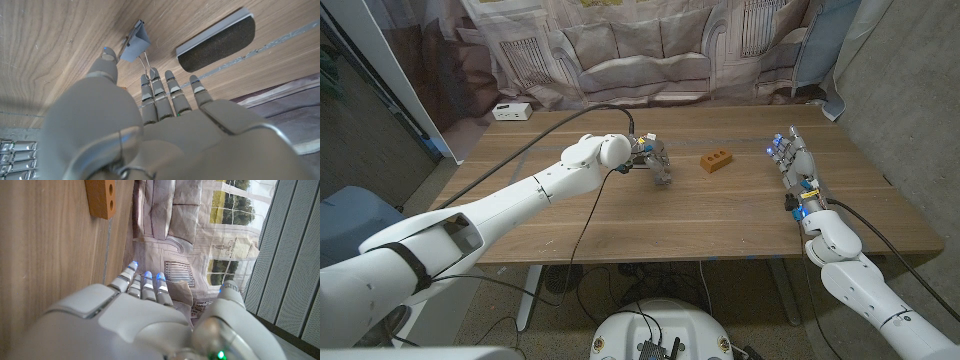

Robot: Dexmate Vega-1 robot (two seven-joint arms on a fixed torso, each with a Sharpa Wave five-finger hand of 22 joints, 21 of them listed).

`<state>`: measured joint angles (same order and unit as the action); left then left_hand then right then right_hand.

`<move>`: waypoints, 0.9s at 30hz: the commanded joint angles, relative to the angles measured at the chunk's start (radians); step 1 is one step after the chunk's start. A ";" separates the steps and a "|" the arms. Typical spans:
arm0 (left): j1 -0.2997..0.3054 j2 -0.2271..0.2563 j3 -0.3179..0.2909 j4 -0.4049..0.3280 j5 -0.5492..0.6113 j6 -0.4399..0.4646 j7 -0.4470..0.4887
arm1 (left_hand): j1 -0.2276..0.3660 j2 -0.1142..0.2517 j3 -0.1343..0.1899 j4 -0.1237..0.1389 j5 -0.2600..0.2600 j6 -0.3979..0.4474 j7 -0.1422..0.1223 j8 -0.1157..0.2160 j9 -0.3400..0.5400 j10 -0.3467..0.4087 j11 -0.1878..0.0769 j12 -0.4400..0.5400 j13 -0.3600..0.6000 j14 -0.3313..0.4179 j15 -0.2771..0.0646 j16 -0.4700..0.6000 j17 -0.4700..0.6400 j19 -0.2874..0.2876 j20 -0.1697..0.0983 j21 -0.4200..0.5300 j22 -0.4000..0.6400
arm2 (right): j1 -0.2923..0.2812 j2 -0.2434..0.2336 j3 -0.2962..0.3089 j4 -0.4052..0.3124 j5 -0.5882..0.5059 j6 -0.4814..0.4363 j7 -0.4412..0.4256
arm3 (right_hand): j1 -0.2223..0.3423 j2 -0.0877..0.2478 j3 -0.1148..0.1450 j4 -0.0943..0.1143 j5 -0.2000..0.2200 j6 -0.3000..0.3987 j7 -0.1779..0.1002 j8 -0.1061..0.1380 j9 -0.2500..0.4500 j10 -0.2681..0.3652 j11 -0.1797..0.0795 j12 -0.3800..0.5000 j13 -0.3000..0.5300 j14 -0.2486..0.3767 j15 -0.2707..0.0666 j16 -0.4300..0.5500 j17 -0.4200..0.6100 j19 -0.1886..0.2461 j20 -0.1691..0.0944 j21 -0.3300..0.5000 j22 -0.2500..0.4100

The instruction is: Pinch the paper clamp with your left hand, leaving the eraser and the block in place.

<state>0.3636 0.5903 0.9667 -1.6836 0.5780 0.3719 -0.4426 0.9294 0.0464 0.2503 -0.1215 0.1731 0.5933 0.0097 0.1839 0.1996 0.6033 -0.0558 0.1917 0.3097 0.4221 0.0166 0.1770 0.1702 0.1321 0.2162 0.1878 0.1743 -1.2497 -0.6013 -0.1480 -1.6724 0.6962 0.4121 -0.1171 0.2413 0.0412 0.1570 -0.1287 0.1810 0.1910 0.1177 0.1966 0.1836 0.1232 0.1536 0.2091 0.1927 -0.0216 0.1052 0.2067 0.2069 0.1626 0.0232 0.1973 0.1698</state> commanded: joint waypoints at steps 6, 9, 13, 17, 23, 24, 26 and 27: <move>-0.005 0.016 0.004 -0.030 0.035 0.021 -0.022 | -0.020 -0.001 -0.013 0.003 0.005 -0.037 0.014 -0.004 0.000 -0.025 0.003 0.002 -0.007 -0.037 0.006 -0.003 0.003 -0.023 0.003 -0.003 0.004 | -0.002 -0.001 0.000 -0.001 0.000 0.005 0.005 | 0.012 0.000 0.002 -0.005 0.000 0.006 0.000 -0.003 0.002 0.008 0.001 -0.005 0.005 0.002 0.003 0.000 0.003 0.008 0.000 -0.003 0.003; -0.004 0.018 0.003 -0.035 0.041 0.018 -0.022 | -0.034 -0.003 -0.019 0.007 0.003 -0.060 0.019 -0.006 -0.001 -0.046 0.012 0.000 -0.012 -0.054 0.009 -0.003 0.003 -0.039 0.002 -0.005 0.004 | -0.003 -0.001 0.000 -0.003 0.000 0.005 0.004 | 0.012 0.000 0.002 -0.005 0.000 0.007 0.001 -0.003 0.002 0.008 0.001 -0.005 0.005 0.002 0.003 0.000 0.003 0.008 0.000 -0.003 0.003; -0.001 0.018 0.000 -0.038 0.044 0.013 -0.020 | -0.048 -0.006 -0.025 0.009 0.003 -0.095 0.029 -0.007 -0.002 -0.085 0.025 -0.003 -0.019 -0.080 0.022 -0.003 0.003 -0.056 0.002 -0.005 0.004 | -0.003 -0.001 0.001 -0.006 -0.004 0.006 0.001 | 0.012 0.000 0.002 -0.005 0.000 0.007 0.001 -0.003 0.002 0.008 0.001 -0.005 0.005 0.002 0.003 0.000 0.003 0.008 0.000 -0.003 0.003; 0.000 0.019 -0.002 -0.038 0.045 0.010 -0.024 | -0.054 -0.007 -0.027 0.007 0.004 -0.122 0.036 -0.008 -0.003 -0.119 0.041 -0.007 -0.024 -0.098 0.027 -0.003 0.003 -0.066 0.002 -0.004 0.004 | -0.004 -0.003 0.002 -0.009 -0.005 0.004 -0.001 | 0.013 0.000 0.002 -0.005 0.000 0.009 0.001 -0.003 0.002 0.008 0.001 -0.005 0.005 0.002 0.003 0.000 0.003 0.008 0.000 -0.003 0.003; 0.006 0.019 -0.009 -0.040 0.043 0.006 -0.021 | -0.065 -0.007 -0.031 0.007 0.005 -0.164 0.044 -0.009 -0.004 -0.170 0.064 -0.008 -0.033 -0.127 0.040 -0.002 0.004 -0.081 0.002 -0.003 0.004 | -0.007 -0.003 0.003 -0.013 -0.007 0.003 -0.004 | 0.013 0.000 0.002 -0.004 0.000 0.009 0.000 -0.003 0.002 0.008 0.000 -0.005 0.005 0.002 0.003 0.000 0.003 0.009 0.000 -0.003 0.003; 0.007 0.020 -0.011 -0.041 0.042 0.005 -0.021 | -0.066 -0.007 -0.032 0.007 0.005 -0.168 0.044 -0.009 -0.004 -0.172 0.064 -0.007 -0.034 -0.128 0.041 -0.002 0.004 -0.082 0.002 -0.003 0.004 | -0.007 -0.003 0.003 -0.014 -0.007 0.003 -0.004 | 0.013 0.000 0.002 -0.004 0.000 0.009 0.000 -0.003 0.002 0.008 0.001 -0.005 0.005 0.002 0.003 0.000 0.003 0.009 0.000 -0.003 0.003; 0.010 0.020 -0.014 -0.043 0.040 0.004 -0.018 | -0.070 -0.008 -0.033 0.008 0.005 -0.179 0.042 -0.010 -0.005 -0.180 0.069 -0.007 -0.035 -0.132 0.043 -0.002 0.004 -0.085 0.002 -0.003 0.004 | -0.007 -0.003 0.003 -0.014 -0.008 0.003 -0.006 | 0.013 0.000 0.002 -0.004 -0.001 0.008 0.000 -0.003 0.002 0.008 0.001 -0.005 0.005 0.002 0.003 0.000 0.003 0.008 0.000 -0.003 0.003; 0.011 0.021 -0.015 -0.044 0.040 0.005 -0.017 | -0.072 -0.008 -0.034 0.009 0.005 -0.186 0.043 -0.011 -0.005 -0.186 0.074 -0.007 -0.036 -0.136 0.045 -0.002 0.004 -0.086 0.002 -0.003 0.004 | -0.007 -0.003 0.003 -0.014 -0.007 0.003 -0.005 | 0.013 0.000 0.002 -0.004 -0.001 0.008 -0.001 -0.003 0.002 0.008 0.001 -0.005 0.005 0.002 0.003 0.000 0.003 0.009 0.001 -0.003 0.003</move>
<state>0.3645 0.6078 0.9644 -1.7199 0.6183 0.3825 -0.4641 0.8684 0.0370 0.2219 -0.1146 0.1732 0.4194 0.0520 0.1742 0.1950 0.4300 0.0144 0.1839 0.2737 0.2959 0.0605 0.1770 0.1700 0.0529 0.2168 0.1878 0.1742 -1.2545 -0.6032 -0.1467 -1.6815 0.6922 0.4162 -0.1175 0.2413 0.0411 0.1569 -0.1287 0.1810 0.1910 0.1177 0.1966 0.1836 0.1232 0.1537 0.2091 0.1927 -0.0216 0.1052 0.2067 0.2069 0.1626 0.0233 0.1973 0.1698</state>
